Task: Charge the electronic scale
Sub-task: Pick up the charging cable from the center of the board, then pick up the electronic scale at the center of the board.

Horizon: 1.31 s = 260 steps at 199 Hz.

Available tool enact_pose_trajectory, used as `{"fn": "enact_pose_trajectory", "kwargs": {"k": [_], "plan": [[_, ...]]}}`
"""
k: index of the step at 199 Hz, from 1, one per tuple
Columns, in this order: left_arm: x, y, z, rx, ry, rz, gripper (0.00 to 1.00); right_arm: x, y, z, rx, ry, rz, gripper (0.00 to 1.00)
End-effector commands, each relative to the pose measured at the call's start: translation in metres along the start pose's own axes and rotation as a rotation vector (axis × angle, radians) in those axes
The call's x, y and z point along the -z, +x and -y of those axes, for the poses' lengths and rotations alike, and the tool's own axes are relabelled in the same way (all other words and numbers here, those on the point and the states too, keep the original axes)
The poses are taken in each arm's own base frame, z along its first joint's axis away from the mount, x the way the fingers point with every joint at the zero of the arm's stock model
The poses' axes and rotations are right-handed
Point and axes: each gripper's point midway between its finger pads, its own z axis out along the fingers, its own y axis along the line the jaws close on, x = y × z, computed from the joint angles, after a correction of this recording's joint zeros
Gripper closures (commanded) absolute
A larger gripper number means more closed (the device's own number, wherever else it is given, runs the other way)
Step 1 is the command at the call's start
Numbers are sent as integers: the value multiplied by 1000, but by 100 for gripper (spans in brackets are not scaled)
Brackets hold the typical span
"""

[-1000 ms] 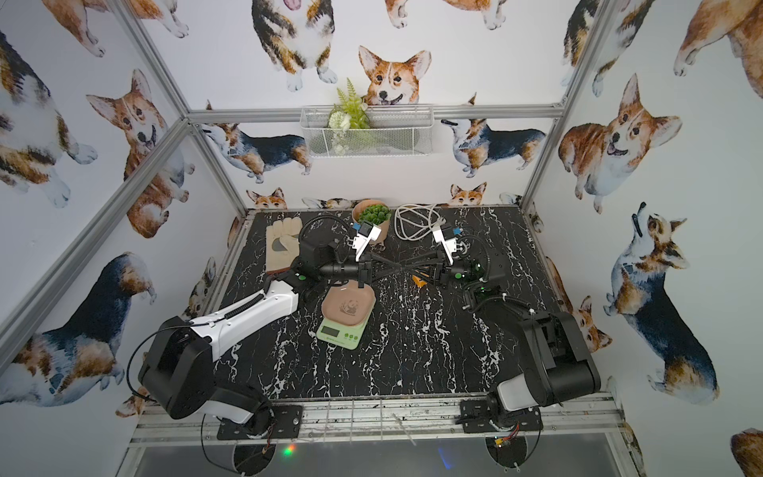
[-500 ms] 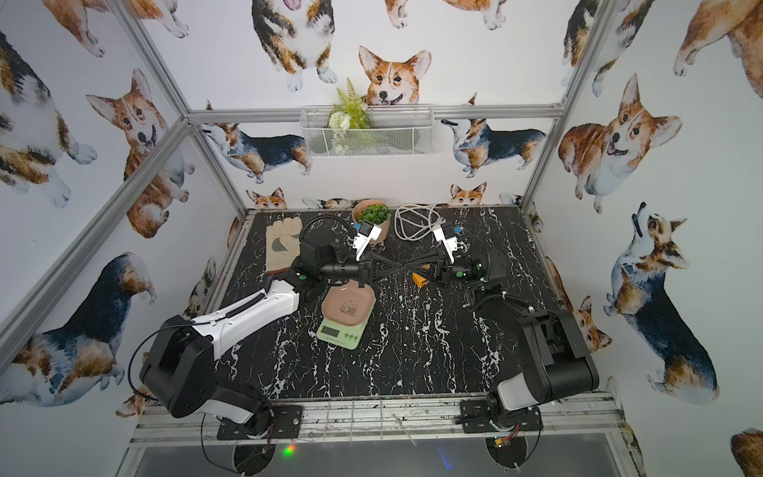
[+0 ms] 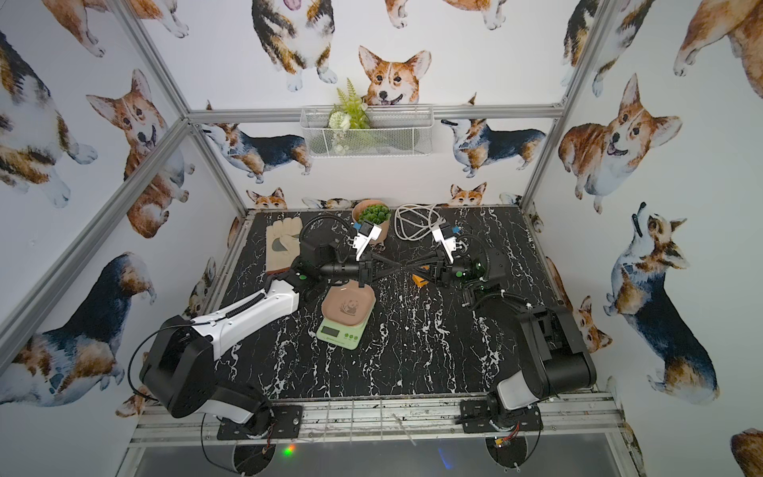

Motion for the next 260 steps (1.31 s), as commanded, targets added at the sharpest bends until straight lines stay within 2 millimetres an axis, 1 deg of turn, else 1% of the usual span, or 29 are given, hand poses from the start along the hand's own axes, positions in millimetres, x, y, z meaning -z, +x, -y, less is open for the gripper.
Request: {"fn": "enact_pose_trajectory", "kwargs": {"k": [1, 55, 62, 74, 81, 94, 102, 109, 121, 131, 143, 159, 174, 180, 186, 194, 203, 216, 242, 260], "plan": [[1, -10, 7, -35, 20, 23, 100, -1, -6, -6, 37, -18, 2, 81], [0, -10, 6, -34, 18, 23, 99, -2, -7, -6, 33, -17, 5, 92], [1, -10, 6, -34, 15, 25, 93, -2, -7, -5, 33, -16, 6, 95], [2, -10, 4, -31, 2, 29, 75, -1, -8, -5, 29, -11, 12, 100], [3, -10, 2, -28, -6, 32, 65, -1, -8, -4, 26, -7, 16, 100], [9, -11, -2, -25, -37, 41, 51, 2, -10, -1, 20, 8, 30, 100], [15, -12, -9, -20, -84, 45, 44, 4, -10, 1, 10, 19, 39, 100], [21, -11, -20, -8, -150, 41, 40, 6, -9, 2, -1, 25, 42, 100], [37, -7, -37, 14, -253, 35, 35, 8, -7, 4, -18, 35, 47, 100], [57, -1, -58, 60, -355, 34, 34, 10, -1, 8, -48, 52, 49, 100], [83, 15, -86, 124, -496, 9, 33, 11, 13, 16, -109, 82, 35, 100], [117, 42, -112, 178, -649, -53, 33, 13, 34, 25, -187, 115, 4, 100], [153, 71, -137, 236, -843, -142, 33, 13, 52, 31, -228, 163, -9, 100], [167, 82, -146, 263, -927, -170, 33, 12, 58, 31, -241, 176, -21, 100], [176, 89, -153, 287, -983, -189, 33, 12, 65, 33, -257, 199, -33, 100], [183, 98, -159, 313, -1027, -219, 34, 11, 73, 35, -271, 233, -54, 100], [186, 106, -163, 331, -1044, -244, 36, 9, 83, 36, -290, 267, -86, 100], [191, 115, -168, 354, -1081, -268, 38, 5, 92, 33, -299, 285, -118, 100], [210, 140, -176, 394, -1195, -370, 44, 5, 98, 32, -324, 300, -99, 100], [207, 147, -178, 395, -1182, -389, 53, 3, 103, 31, -339, 293, -104, 100]]}}
